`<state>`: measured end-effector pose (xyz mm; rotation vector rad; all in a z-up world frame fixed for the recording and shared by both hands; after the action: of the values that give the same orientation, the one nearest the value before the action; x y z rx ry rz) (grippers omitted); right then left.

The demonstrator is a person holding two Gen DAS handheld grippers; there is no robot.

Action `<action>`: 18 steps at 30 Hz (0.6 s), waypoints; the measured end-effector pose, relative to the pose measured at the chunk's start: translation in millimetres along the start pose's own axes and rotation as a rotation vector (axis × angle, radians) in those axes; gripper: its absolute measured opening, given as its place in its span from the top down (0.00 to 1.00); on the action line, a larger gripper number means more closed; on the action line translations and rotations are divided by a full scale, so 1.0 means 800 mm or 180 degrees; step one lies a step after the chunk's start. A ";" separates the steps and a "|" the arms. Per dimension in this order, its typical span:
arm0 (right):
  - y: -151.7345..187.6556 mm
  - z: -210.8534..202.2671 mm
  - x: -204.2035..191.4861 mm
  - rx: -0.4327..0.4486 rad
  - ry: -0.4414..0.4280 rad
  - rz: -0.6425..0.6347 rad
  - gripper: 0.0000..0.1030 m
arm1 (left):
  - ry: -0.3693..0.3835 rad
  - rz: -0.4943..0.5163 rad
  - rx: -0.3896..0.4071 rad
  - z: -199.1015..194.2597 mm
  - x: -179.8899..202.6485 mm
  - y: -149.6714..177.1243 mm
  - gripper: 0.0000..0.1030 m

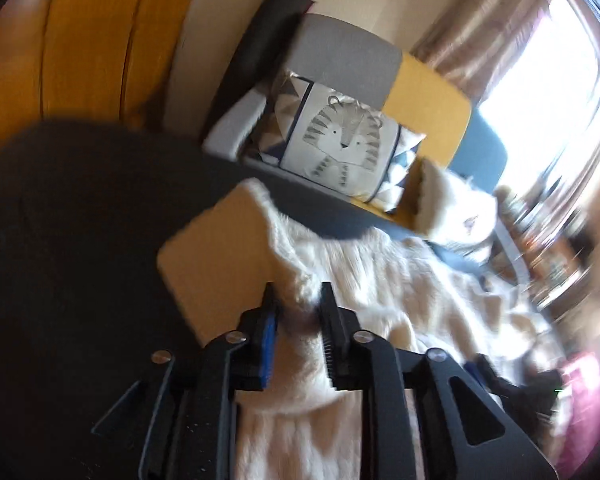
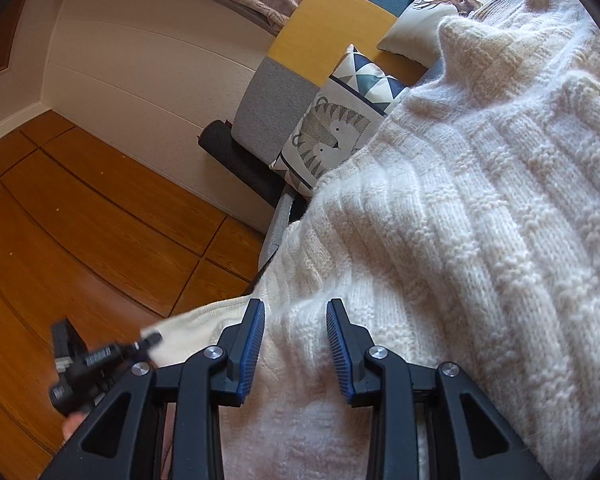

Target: Fold clothes

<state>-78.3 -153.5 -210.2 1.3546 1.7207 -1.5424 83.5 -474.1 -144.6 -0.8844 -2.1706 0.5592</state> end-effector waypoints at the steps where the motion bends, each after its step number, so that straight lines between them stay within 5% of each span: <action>1: 0.000 0.001 0.000 -0.0002 0.0003 -0.0001 0.69 | 0.0077 -0.0158 0.0046 -0.007 -0.016 0.003 0.70; 3: 0.002 0.000 0.000 -0.0006 0.0013 -0.0006 0.69 | 0.0133 -0.0436 0.0151 -0.019 -0.048 0.004 0.63; 8: 0.005 -0.002 -0.001 -0.0019 0.0050 -0.0020 0.69 | -0.0184 -0.1069 0.0430 -0.036 -0.128 -0.022 0.59; 11: 0.006 -0.001 -0.001 -0.0026 0.0071 -0.0028 0.69 | -0.0495 -0.1234 0.0541 -0.032 -0.160 -0.048 0.49; 18: 0.008 0.001 -0.001 -0.0042 0.0095 -0.0059 0.69 | -0.1000 -0.0722 -0.0266 0.077 -0.168 -0.091 0.42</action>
<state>-72.9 -154.9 -212.7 1.3655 1.7631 -1.5255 75.5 -628.7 -201.4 -0.6115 -2.5538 0.5247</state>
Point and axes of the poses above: each gripper's, at about its wrist camera, not at the fingertips, and z roughly the way its jaws point, x to its right, y to its underside, the point moved 7 cm from there along z, roughly the way its jaws point, and after that the axes turned 2 degrees about -x, right-handed, at the moved point
